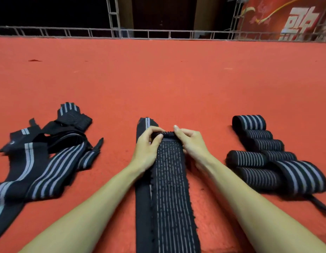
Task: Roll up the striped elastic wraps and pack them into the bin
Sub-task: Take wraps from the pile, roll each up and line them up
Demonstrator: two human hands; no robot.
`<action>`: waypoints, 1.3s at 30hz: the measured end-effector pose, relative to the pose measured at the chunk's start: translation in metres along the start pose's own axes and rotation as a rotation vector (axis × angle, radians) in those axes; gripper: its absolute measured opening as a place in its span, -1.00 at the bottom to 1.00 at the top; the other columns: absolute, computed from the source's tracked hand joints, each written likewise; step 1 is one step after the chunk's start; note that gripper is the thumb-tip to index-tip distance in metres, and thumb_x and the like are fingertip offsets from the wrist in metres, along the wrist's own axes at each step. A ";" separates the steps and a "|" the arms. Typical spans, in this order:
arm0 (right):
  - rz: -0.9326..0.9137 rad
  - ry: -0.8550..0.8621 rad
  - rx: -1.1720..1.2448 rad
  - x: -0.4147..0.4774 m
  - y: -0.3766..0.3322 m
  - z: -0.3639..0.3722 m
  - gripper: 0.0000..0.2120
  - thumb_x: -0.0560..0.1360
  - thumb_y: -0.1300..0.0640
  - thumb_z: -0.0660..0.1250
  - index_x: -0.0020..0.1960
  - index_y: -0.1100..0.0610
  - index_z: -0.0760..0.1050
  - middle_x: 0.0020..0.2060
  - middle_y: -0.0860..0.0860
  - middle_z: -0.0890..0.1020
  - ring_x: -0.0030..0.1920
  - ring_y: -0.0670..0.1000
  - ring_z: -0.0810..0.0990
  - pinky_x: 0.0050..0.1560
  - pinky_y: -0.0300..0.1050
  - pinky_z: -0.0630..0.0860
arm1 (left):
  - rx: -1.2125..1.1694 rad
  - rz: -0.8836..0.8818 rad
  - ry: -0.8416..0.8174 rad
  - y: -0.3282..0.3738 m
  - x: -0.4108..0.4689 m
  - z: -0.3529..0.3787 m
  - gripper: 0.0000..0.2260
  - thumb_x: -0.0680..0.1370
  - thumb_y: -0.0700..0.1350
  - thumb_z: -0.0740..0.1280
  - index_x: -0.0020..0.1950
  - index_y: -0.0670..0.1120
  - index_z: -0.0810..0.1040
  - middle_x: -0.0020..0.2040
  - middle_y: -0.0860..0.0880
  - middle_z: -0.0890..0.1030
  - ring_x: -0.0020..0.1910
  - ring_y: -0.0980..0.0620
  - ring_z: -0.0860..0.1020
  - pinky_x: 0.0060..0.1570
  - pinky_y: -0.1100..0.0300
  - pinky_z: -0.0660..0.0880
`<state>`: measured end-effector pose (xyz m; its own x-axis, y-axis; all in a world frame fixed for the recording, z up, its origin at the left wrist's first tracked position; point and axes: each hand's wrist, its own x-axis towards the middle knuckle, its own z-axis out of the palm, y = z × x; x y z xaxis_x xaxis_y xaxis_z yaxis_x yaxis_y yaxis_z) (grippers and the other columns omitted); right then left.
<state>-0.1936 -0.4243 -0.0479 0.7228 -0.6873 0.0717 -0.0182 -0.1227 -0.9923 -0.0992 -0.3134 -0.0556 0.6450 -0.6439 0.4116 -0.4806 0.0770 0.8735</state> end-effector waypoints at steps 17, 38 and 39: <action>-0.028 -0.070 0.172 0.005 0.027 -0.007 -0.90 0.49 0.19 0.40 -0.04 0.16 0.67 -0.10 0.11 0.71 -0.12 -0.02 0.63 -0.15 -0.11 0.53 | -0.334 -0.237 -0.058 -0.012 -0.005 0.000 -0.87 0.61 -0.12 0.24 0.04 -0.06 0.59 -0.15 0.04 0.66 -0.15 0.14 0.59 -0.12 0.24 0.51; -0.067 0.002 0.164 -0.004 0.017 -0.001 -0.77 0.47 -0.01 0.39 -0.19 0.15 0.65 -0.31 0.10 0.60 -0.31 0.05 0.50 -0.33 -0.12 0.39 | -0.294 -0.101 -0.117 -0.011 -0.009 -0.005 -0.81 0.57 -0.32 0.26 0.04 -0.06 0.58 -0.09 0.06 0.65 -0.07 0.17 0.59 -0.05 0.33 0.48; -0.078 0.018 0.201 -0.004 0.016 -0.001 -0.78 0.45 0.01 0.41 -0.20 0.16 0.65 -0.30 0.10 0.63 -0.29 0.04 0.54 -0.27 -0.10 0.44 | -0.320 -0.120 -0.123 -0.011 -0.009 -0.005 -0.81 0.57 -0.31 0.27 0.05 -0.06 0.59 -0.08 0.05 0.66 -0.07 0.13 0.60 -0.05 0.29 0.51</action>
<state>-0.1980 -0.4242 -0.0635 0.7040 -0.6943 0.1494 0.1768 -0.0324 -0.9837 -0.0968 -0.3045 -0.0678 0.6002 -0.7478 0.2839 -0.1828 0.2172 0.9588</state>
